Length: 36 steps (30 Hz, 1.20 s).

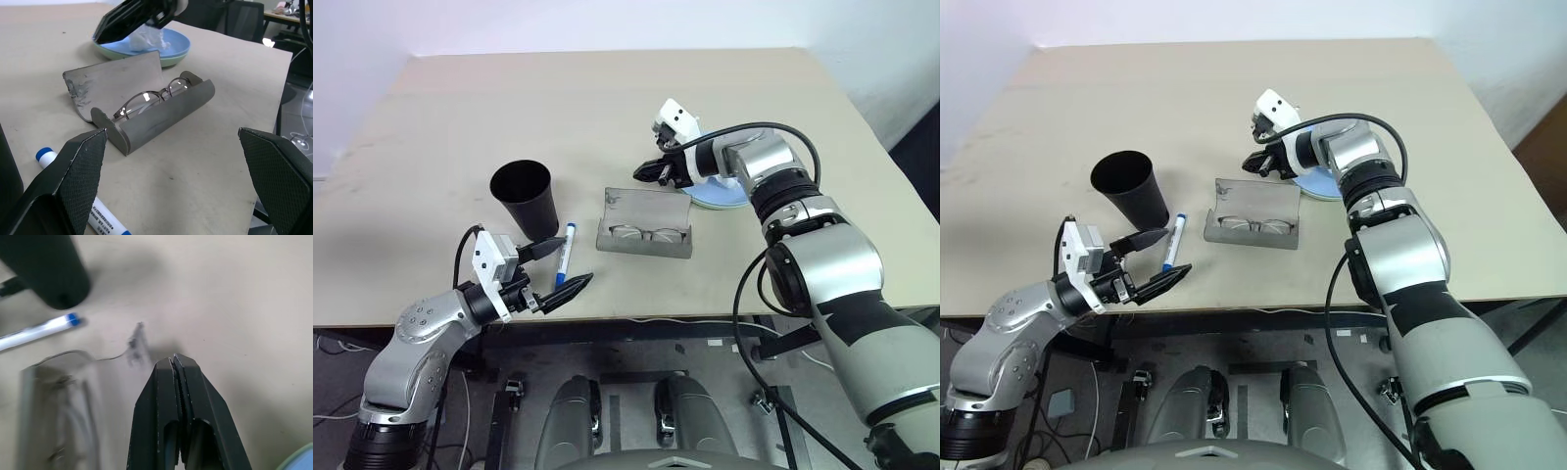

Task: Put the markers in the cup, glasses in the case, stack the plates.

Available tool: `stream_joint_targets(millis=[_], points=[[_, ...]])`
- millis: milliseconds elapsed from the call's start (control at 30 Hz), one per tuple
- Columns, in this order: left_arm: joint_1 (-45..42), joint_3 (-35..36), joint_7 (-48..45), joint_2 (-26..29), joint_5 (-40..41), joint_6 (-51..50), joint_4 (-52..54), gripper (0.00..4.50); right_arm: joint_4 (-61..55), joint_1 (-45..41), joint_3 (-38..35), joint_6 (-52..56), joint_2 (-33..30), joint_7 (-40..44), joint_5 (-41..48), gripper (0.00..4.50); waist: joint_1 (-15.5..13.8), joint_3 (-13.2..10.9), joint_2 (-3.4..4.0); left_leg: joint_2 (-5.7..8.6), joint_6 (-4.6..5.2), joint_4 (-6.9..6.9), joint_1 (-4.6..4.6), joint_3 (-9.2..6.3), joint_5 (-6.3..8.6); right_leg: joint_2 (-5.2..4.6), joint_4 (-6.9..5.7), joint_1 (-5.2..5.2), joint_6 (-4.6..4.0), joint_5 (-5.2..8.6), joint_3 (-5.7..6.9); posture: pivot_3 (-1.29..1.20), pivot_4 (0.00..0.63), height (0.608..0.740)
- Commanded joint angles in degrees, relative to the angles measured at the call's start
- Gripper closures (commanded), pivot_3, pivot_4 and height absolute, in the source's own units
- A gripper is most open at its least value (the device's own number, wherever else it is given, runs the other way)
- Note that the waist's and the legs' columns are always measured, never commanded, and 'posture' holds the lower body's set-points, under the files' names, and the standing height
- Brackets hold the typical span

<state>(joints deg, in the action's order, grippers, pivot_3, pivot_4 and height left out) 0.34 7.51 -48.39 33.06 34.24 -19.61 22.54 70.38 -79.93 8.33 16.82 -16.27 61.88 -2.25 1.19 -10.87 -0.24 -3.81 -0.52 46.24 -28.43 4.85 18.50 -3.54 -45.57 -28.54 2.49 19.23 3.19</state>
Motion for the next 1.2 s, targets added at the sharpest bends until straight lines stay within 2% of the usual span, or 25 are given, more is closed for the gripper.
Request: stream_joint_targets(millis=[33, 167, 267, 733, 967, 1200], points=[[0.6, 0.9, -0.7, 0.3, -0.2, 1.5, 0.2, 0.00, 2.0, -2.0, -0.4, -3.8, 0.3, -4.4, -1.9, 4.44, 0.0, 0.0, 0.00, 0.00, 0.00, 0.00, 0.00, 0.00, 0.00, 0.00, 0.00, 0.00, 0.00, 0.00, 0.00, 0.00, 0.150, 0.670], [1.2, 1.0, -1.1, 0.1, -0.5, 2.3, -0.4, 0.00, 4.1, -1.4, 0.6, -6.0, 0.4, -7.7, -4.7, 4.44, 0.0, 0.0, 0.00, 0.00, 0.00, 0.00, 0.00, 0.00, 0.00, 0.00, 0.00, 0.00, 0.00, 0.00, -0.01, 0.00, 0.150, 0.670], [1.6, 1.0, -0.4, 0.2, -0.2, 1.8, 1.0, 0.00, 4.9, -1.1, 1.6, -6.8, 0.1, -7.2, -6.7, 4.44, 0.0, 0.0, 0.00, 0.00, 0.00, 0.00, -0.01, 0.00, 0.00, 0.00, -0.02, -0.01, 0.00, 0.00, -0.01, 0.00, 0.150, 0.670], [1.5, 0.7, 0.2, 0.2, -0.1, 1.6, 1.4, 0.00, 1.1, -1.9, 3.6, -0.7, -1.0, 16.7, -7.8, 4.44, 0.0, 0.0, 0.01, 0.00, -0.01, 0.00, 0.02, -0.01, -0.01, 0.07, -0.07, 0.00, 0.00, 0.00, 0.00, 0.00, 0.150, 0.670], [0.9, 0.8, 0.1, 0.4, -0.1, 1.4, 1.0, 0.00, -9.3, 3.3, 5.2, 4.1, -2.1, 22.9, -6.8, 4.44, 0.0, 0.0, 0.01, 0.00, -0.02, 0.00, 0.03, -0.03, -0.02, 0.05, -0.07, 0.01, 0.00, 0.00, 0.00, 0.00, 0.150, 0.670], [0.8, 1.8, -0.6, 0.5, -1.0, 3.1, -0.9, 0.00, -28.5, 13.1, 7.6, 11.9, -4.8, 26.8, -4.7, 4.44, -0.2, 0.0, -0.01, 0.02, -0.03, 0.00, 0.07, -0.06, -0.02, 0.02, -0.06, 0.07, 0.00, 0.00, 0.02, 0.00, 0.150, 0.670]])
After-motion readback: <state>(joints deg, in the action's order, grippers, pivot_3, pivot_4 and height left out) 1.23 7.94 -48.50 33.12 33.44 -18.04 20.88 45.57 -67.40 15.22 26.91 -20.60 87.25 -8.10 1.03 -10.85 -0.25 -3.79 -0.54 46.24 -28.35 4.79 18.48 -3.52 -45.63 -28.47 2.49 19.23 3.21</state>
